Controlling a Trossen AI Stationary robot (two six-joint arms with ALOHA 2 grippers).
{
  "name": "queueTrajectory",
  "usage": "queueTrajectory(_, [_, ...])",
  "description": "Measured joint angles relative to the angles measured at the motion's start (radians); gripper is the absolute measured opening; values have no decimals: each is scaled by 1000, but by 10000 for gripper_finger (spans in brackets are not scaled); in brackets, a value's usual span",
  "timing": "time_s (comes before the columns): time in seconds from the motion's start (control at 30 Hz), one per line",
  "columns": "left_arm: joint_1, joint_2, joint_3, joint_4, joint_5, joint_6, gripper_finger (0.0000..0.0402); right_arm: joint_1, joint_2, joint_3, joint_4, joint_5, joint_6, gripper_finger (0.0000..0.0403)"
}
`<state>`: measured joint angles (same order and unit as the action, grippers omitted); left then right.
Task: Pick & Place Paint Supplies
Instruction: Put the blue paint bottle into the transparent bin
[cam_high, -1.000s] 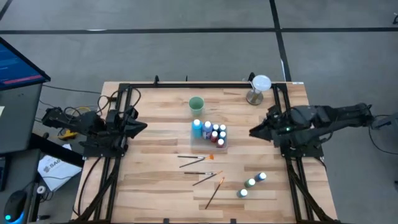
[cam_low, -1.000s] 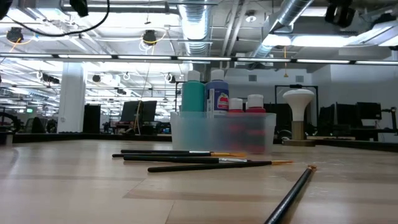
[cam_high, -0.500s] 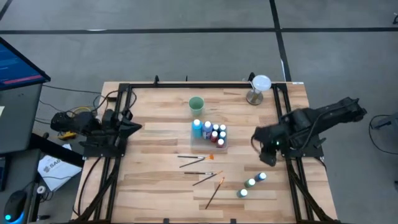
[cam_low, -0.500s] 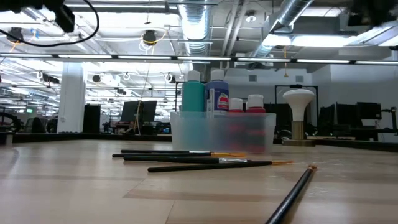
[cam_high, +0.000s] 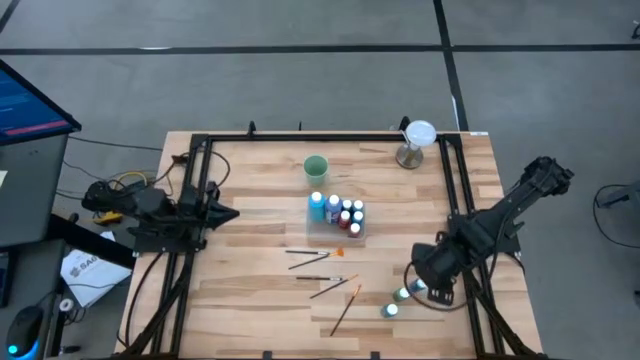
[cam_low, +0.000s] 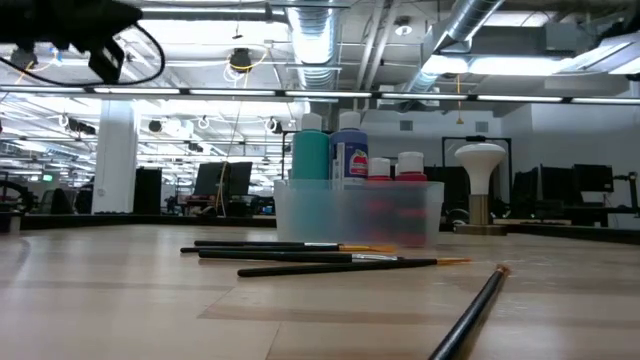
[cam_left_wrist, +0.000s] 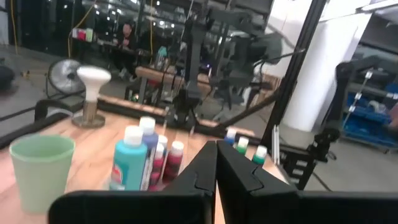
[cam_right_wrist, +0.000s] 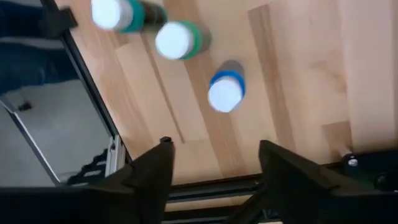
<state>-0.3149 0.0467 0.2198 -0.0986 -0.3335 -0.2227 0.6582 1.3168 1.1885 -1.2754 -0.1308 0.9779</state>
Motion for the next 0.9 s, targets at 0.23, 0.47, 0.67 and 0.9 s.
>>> queueTrajectory(0.23, [0,0,-81,20,0,-48,1,34,59,0,5,102,-16,270])
queueTrajectory(0.47, [0,-1,-149,101,6,-48,1,55,93,0,8,160,-43,270])
queueTrajectory(0.67, [0,-1,-189,144,6,-59,1,80,133,-44,72,161,-45,270])
queueTrajectory(0.9, [0,-1,-198,155,-3,-76,1,87,140,-106,97,161,-42,270])
